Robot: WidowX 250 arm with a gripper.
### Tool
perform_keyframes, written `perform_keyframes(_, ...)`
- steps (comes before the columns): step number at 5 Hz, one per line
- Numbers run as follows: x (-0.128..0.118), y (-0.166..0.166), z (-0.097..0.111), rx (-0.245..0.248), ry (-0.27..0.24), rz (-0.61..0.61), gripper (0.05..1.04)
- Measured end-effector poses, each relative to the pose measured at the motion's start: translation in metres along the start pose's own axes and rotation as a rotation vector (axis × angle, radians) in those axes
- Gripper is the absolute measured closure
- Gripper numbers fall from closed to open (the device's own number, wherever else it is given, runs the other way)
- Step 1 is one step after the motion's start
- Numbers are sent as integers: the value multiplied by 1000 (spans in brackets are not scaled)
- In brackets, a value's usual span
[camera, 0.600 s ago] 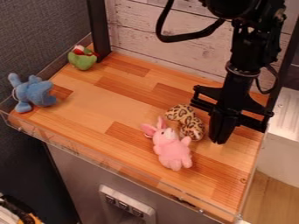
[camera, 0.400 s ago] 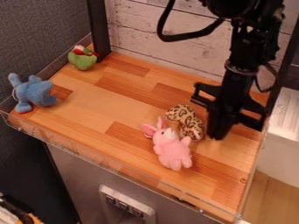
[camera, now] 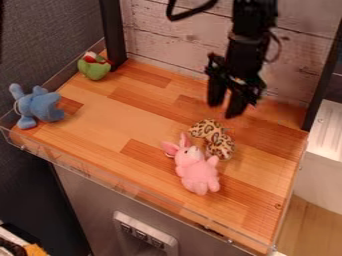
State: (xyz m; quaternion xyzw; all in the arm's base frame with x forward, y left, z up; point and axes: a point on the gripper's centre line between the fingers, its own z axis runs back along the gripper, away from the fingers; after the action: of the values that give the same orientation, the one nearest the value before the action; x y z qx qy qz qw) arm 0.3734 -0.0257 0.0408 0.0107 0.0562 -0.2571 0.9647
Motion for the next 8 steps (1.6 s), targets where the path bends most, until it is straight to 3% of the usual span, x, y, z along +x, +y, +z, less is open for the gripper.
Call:
perform_keyframes(1,-7,38,-3,12,-7,-229,87)
perform_keyframes(2,-21,77,-5,22,-13,-397,85)
perform_keyframes(3,-40,117,-6,23,-20,-437,86)
perform_keyframes(5,-89,168,-8,-4,-6,-208,84)
perform_keyframes(6,-93,171,-7,-12,-3,-114,84)
perform_keyframes(8,-94,172,-16,-32,8,-65,85)
